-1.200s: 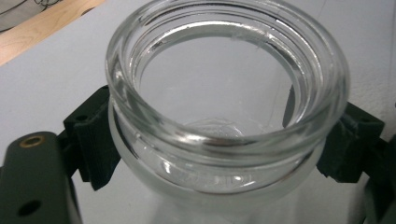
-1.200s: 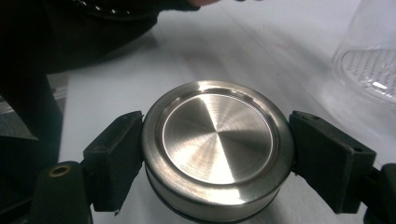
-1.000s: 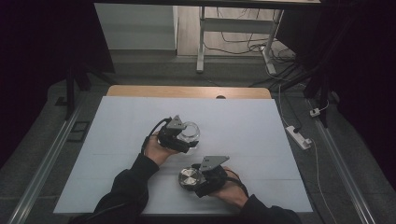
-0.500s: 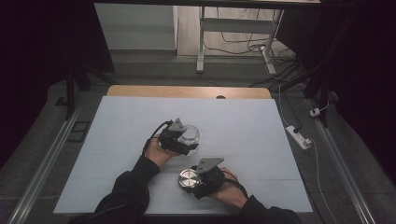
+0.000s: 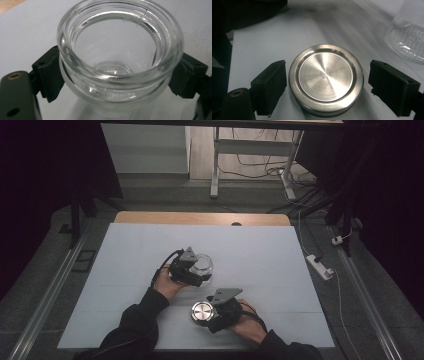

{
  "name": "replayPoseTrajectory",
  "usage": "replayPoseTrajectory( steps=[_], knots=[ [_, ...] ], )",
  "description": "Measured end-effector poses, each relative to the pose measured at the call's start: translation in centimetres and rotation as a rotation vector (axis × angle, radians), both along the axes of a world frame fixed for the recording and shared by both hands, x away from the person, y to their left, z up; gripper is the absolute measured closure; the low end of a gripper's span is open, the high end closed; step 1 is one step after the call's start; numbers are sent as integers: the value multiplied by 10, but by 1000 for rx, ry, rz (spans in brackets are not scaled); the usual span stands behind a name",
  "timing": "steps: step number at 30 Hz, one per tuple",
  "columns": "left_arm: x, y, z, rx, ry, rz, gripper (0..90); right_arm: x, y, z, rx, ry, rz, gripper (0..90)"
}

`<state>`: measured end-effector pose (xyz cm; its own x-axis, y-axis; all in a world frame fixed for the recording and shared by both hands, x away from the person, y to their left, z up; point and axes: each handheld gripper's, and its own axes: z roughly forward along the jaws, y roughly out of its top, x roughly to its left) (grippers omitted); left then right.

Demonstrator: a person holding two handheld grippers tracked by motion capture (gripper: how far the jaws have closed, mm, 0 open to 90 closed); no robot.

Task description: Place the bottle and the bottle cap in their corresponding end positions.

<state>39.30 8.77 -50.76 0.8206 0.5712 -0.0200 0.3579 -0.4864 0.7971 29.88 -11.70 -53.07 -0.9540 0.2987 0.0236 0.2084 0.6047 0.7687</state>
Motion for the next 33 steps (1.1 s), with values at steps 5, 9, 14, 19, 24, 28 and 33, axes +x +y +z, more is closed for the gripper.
replayPoseTrajectory(
  steps=[5, 9, 14, 19, 24, 28, 33],
  knots=[
    [-2, 8, 2, -18, 20, 11, 94, 0, -4, 4, 14, 4, -12, 125],
    [-5, 12, 2, -8, 28, 15, 65, 0, -6, 6, 21, 8, -18, 110],
    [-9, 19, 4, -13, 42, 26, 40, -1, -10, 10, 27, 3, -34, 73],
    [-16, 28, 6, -33, 65, 28, 19, 0, -17, 15, 42, 1, -51, 45],
    [-25, 33, 5, -43, 93, 20, 0, 3, -25, 18, 49, 12, -74, 25],
    [-33, 36, 5, -50, 107, 14, 0, 2, -31, 21, 52, 16, -90, 9],
    [-41, 39, 6, -60, 115, 11, 0, 3, -37, 24, 61, 17, -105, 5]
  ],
)
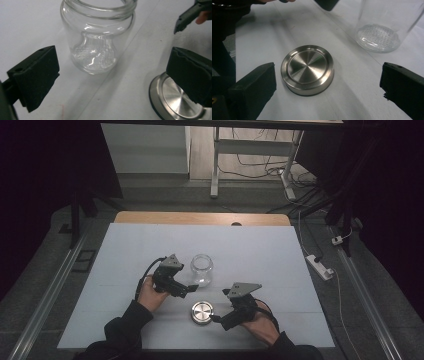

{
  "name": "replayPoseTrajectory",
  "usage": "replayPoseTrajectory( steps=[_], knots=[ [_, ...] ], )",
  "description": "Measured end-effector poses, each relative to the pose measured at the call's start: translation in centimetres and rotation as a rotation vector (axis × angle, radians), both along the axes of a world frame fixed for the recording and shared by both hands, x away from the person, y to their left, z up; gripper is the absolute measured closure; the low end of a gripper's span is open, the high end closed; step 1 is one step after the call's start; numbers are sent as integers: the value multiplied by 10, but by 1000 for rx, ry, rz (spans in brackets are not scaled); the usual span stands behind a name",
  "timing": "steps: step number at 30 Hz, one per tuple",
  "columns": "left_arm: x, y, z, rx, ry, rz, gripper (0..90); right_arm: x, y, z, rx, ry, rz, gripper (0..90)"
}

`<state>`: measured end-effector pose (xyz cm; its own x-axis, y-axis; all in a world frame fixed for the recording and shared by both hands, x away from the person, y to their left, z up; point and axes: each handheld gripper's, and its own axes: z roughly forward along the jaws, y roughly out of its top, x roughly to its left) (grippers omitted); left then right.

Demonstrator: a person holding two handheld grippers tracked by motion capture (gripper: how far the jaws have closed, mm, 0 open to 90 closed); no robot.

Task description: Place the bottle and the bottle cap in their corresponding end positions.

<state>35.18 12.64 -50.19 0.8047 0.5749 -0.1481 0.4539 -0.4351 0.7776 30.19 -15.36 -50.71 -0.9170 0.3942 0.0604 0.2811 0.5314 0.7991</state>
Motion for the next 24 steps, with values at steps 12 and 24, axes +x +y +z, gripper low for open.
replayPoseTrajectory(
  steps=[12, 24],
  knots=[
    [-18, 13, -1, -4, 5, 22, 0, 0, -7, 1, -23, -15, -24, 0],
    [-47, 32, -7, 41, 24, 53, 0, 1, -31, 2, -34, -8, -92, 0]
  ],
)
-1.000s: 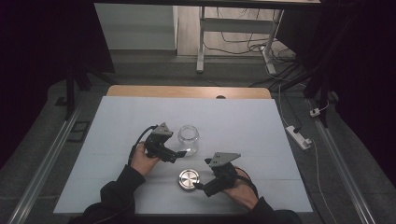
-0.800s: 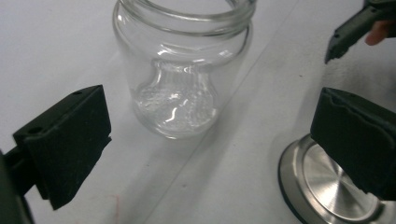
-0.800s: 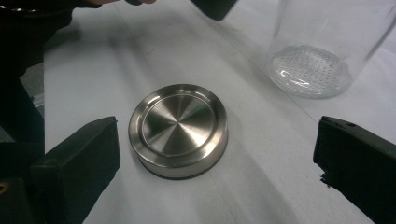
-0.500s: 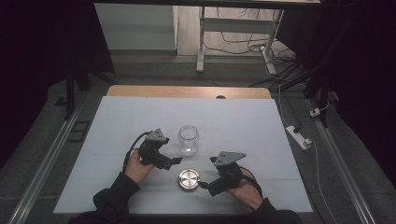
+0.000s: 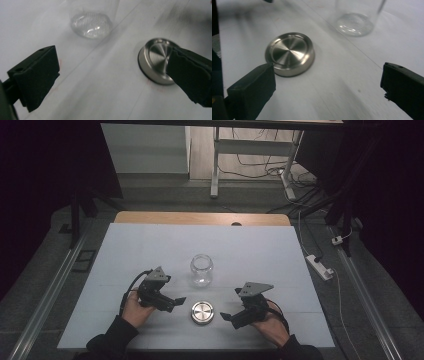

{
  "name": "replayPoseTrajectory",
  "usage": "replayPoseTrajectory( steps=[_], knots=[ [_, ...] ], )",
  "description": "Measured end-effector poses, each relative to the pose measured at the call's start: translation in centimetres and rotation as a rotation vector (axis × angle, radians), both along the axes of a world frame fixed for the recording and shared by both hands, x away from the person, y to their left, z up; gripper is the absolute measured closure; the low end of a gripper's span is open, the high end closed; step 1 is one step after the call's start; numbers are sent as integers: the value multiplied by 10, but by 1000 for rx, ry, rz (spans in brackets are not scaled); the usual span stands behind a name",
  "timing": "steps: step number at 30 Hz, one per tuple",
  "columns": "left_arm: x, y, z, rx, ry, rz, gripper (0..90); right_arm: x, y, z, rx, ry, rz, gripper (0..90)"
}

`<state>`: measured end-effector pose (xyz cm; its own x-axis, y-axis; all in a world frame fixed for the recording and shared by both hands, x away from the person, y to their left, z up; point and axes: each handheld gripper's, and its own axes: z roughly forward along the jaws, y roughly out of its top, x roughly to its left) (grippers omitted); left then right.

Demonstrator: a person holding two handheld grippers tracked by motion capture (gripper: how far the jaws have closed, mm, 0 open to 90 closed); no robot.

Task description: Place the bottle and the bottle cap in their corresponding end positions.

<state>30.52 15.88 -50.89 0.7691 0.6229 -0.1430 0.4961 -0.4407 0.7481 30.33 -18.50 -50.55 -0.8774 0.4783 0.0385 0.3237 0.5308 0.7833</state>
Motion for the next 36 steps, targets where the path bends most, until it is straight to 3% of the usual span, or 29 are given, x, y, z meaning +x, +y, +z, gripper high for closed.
replayPoseTrajectory(
  steps=[8, 15, 25, 36],
  knots=[
    [-16, 6, -8, 88, 23, 3, 0, 1, -20, -2, -19, 20, -58, 0],
    [-26, 12, -12, 123, 46, 15, 0, 0, -36, -4, -37, 53, -102, 0],
    [-40, 26, -14, 116, 87, 38, 0, -6, -61, -2, -60, 64, -165, 0],
    [-60, 49, -11, 60, 108, 86, 0, -14, -87, 1, -62, 57, -239, 0]
  ],
)
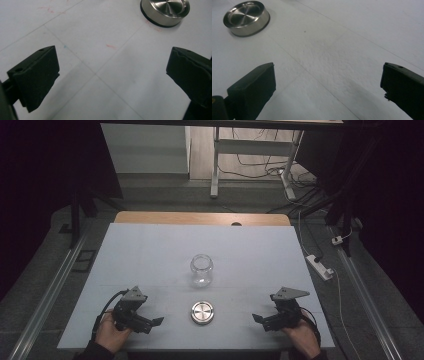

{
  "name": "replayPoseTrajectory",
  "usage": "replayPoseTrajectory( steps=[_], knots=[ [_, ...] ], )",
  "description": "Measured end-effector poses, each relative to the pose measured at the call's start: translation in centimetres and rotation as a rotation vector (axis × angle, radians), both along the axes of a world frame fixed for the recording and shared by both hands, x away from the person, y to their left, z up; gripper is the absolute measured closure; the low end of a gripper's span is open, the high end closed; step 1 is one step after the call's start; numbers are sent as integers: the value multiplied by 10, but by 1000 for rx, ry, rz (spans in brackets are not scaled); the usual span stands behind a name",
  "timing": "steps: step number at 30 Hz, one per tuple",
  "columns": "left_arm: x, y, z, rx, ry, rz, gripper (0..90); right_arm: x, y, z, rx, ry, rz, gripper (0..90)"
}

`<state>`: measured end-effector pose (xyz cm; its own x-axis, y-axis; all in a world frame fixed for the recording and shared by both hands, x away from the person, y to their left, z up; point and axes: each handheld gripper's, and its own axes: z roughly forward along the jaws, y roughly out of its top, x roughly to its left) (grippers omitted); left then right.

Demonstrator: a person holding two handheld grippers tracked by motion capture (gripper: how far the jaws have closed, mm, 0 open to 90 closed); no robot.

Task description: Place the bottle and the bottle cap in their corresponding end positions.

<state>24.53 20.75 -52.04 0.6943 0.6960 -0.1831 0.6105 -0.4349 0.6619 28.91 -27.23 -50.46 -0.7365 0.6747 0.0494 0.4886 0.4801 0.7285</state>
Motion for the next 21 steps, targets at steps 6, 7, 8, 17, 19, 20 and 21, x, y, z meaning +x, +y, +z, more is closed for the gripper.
replayPoseTrajectory(
  steps=[6, 7, 8, 17, 19, 20, 21],
  knots=[
    [-15, 14, 0, -9, 0, 41, 0, -6, -13, 2, -6, 4, -42, 0],
    [-18, 16, 0, -5, -2, 50, 0, -7, -15, 2, -5, 4, -47, 0],
    [-20, 19, 0, -1, -6, 57, 0, -8, -17, 2, -6, 7, -54, 0],
    [-38, 36, -3, -1, 7, 112, 0, -18, -29, 4, -5, 7, -84, 0],
    [-42, 37, -4, 5, 9, 116, 0, -20, -31, 4, -4, 7, -91, 0],
    [-43, 38, -4, 10, 13, 116, 0, -20, -32, 5, -3, 8, -95, 0],
    [-45, 39, -4, 14, 12, 122, 0, -21, -33, 5, -3, 7, -96, 0]
  ],
)
